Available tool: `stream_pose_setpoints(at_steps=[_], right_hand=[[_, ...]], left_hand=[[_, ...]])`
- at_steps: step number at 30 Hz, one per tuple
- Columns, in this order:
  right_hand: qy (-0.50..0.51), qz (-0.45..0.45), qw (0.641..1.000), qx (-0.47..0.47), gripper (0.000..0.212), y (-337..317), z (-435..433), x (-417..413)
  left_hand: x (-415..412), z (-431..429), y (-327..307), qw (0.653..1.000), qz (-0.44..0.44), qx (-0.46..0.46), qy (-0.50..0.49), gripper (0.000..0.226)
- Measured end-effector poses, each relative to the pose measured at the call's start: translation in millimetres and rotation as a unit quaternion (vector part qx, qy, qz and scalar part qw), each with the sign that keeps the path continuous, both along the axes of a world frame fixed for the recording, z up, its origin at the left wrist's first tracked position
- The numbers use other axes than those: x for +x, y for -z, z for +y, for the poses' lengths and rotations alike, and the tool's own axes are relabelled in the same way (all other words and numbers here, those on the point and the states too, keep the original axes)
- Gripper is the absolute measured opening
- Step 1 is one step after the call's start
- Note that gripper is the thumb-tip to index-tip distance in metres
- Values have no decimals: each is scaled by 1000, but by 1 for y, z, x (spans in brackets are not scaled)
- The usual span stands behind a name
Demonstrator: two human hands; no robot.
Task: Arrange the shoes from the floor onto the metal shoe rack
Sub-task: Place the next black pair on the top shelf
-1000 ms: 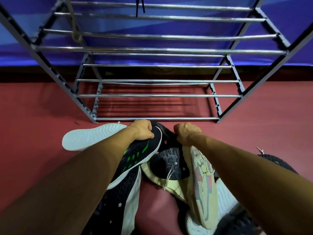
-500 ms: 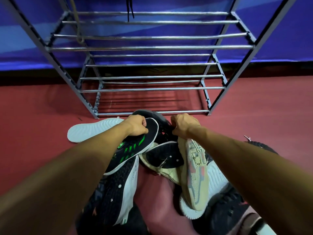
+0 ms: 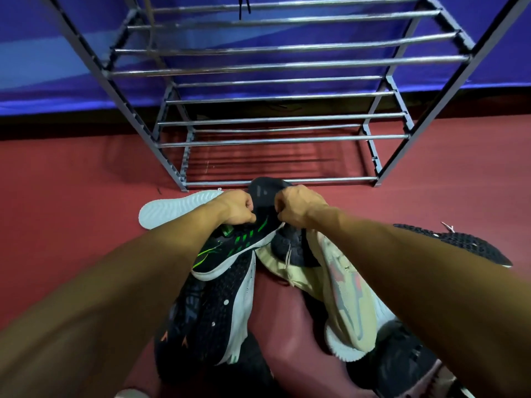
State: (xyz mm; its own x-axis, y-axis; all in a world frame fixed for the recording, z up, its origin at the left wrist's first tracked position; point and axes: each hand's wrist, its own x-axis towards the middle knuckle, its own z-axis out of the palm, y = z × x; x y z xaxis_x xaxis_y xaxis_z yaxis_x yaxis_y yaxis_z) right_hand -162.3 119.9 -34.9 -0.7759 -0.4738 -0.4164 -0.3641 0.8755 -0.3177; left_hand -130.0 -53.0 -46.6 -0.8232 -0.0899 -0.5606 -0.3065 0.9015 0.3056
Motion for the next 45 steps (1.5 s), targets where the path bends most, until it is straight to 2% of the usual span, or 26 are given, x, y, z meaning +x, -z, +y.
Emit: stream_pose_setpoints(at_steps=[3, 6, 9, 14, 20, 28, 34, 36, 39, 45], right_hand=[[-36, -12, 999, 0, 25, -1, -20, 10], [-67, -25, 997, 0, 9, -1, -35, 25], [-80, -27, 996, 2, 6, 2, -46, 44], [-96, -25, 995, 16, 19, 5, -68, 71], [-129, -31, 991, 2, 16, 10, -106, 89], [-167, -28, 986, 8, 20, 21, -148, 84], [-173, -35, 984, 14, 15, 25, -145, 74], [-175, -38, 984, 16, 11, 22, -139, 73], [-182, -34, 983, 22, 16, 10, -122, 70], [-186, -2, 981, 50, 25, -32, -77, 63]], left_hand=[[20, -19, -2, 1000, -4, -18, -12, 23], [45, -41, -5, 999, -4, -23, -38, 23], [69, -58, -11, 998, -11, -35, -43, 24], [96, -71, -8, 998, -23, -43, -26, 16], [118, -89, 6, 996, -45, -81, -2, 13], [120, -113, 21, 995, -41, -78, -44, 13], [115, -107, 38, 995, -30, -90, -40, 29], [113, -105, 38, 994, -27, -99, -47, 23], [104, -102, 22, 993, -36, -112, -21, 16], [90, -96, -44, 991, -32, -129, -5, 4]])
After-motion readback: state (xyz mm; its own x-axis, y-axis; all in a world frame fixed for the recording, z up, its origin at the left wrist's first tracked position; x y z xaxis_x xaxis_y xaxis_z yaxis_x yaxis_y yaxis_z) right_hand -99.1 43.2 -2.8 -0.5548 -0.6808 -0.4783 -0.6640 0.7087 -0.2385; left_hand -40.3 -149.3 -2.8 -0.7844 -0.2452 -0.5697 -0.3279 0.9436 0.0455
